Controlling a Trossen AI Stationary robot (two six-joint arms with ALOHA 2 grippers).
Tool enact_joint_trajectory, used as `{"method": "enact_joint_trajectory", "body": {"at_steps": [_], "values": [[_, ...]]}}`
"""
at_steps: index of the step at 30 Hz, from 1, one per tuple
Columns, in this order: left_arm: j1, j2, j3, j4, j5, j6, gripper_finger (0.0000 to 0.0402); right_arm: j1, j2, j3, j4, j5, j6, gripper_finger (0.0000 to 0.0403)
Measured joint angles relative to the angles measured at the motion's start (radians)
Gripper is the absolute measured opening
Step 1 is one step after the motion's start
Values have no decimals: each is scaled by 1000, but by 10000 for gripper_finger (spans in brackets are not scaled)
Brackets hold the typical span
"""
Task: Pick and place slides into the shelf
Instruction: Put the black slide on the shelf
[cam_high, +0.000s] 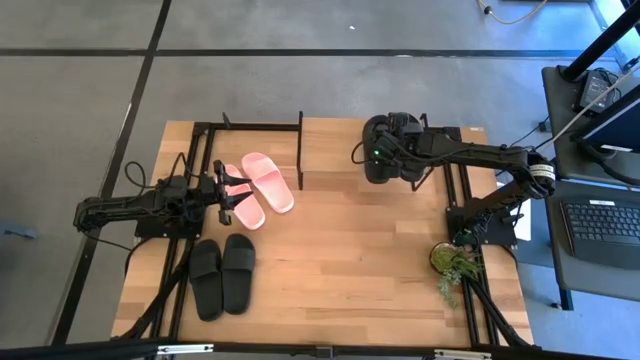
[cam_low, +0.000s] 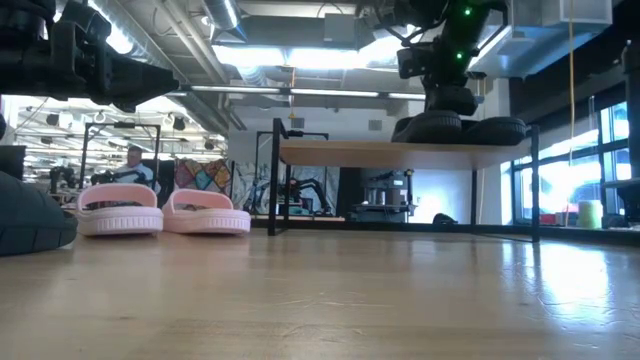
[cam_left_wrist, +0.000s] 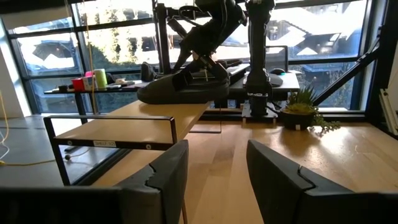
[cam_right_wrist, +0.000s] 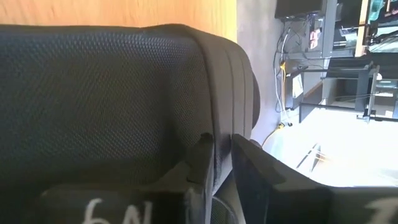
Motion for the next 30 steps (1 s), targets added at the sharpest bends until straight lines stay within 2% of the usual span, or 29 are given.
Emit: {"method": "enact_joint_trajectory", "body": {"at_steps": [12,23,30], "values": [[0,0,0,0,0,0,156,0,0,0,0,-1,0,63],[0,0,0,0,0,0,156,3,-1,0,1,14,4,150],[0,0,0,0,0,0,156,45,-1,0,0,16,3,163]]}}
